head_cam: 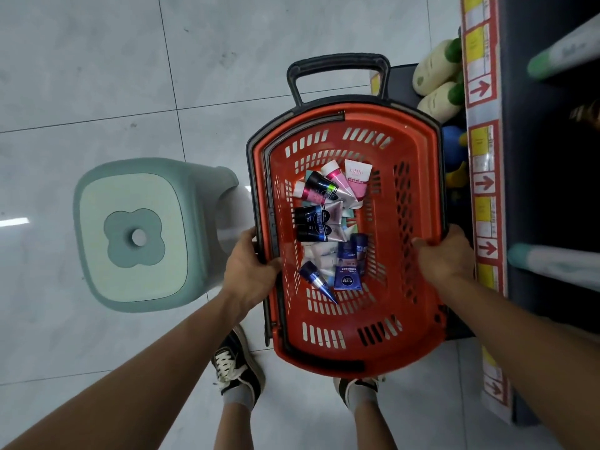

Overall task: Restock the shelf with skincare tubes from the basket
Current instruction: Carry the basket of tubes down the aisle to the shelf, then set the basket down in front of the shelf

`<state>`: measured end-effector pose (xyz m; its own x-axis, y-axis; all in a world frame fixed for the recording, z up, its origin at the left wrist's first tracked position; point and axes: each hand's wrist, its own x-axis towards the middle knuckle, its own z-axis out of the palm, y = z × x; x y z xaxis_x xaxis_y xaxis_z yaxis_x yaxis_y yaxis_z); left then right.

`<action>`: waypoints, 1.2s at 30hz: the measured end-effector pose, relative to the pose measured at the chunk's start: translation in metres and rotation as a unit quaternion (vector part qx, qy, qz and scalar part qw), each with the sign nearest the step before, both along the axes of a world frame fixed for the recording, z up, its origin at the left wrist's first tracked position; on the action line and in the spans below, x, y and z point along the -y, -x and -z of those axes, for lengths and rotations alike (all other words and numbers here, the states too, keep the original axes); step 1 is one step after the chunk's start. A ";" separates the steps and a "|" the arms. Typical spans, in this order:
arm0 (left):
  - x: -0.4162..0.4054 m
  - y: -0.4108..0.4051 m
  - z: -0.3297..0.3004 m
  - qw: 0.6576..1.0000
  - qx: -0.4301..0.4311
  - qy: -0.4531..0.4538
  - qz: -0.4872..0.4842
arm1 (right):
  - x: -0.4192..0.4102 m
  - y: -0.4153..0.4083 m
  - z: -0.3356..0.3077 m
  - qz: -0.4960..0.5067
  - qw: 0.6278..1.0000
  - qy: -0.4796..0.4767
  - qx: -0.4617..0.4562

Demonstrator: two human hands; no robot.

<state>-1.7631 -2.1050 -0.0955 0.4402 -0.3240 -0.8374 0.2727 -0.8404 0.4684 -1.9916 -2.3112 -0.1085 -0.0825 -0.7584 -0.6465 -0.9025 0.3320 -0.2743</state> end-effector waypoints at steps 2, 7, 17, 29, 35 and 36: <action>0.002 0.000 -0.005 1.000 0.003 0.001 0.014 | 0.001 -0.004 -0.004 -0.009 1.000 -0.007 -0.001; 0.011 -0.005 -0.030 0.999 0.012 -0.012 0.032 | -0.001 -0.013 -0.029 -0.039 0.999 -0.018 -0.021; 0.013 -0.025 -0.200 0.971 0.100 -0.017 0.215 | -0.043 -0.053 -0.185 -0.161 0.984 -0.076 -0.006; -0.036 -0.047 -0.413 0.926 0.210 0.030 0.311 | -0.109 -0.108 -0.405 -0.259 0.966 -0.008 0.020; -0.077 -0.059 -0.487 0.915 0.231 0.057 0.325 | -0.157 -0.114 -0.475 -0.252 0.967 -0.004 0.030; -0.082 -0.061 -0.496 0.911 0.235 0.058 0.333 | -0.165 -0.114 -0.485 -0.253 0.967 -0.004 0.027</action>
<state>-1.7018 -2.0227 0.4008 0.4154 -0.7244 -0.5501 -0.5335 -0.6839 0.4977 -1.8780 -2.1465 0.3761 0.3312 -0.6877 -0.6461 -0.9346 -0.1451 -0.3247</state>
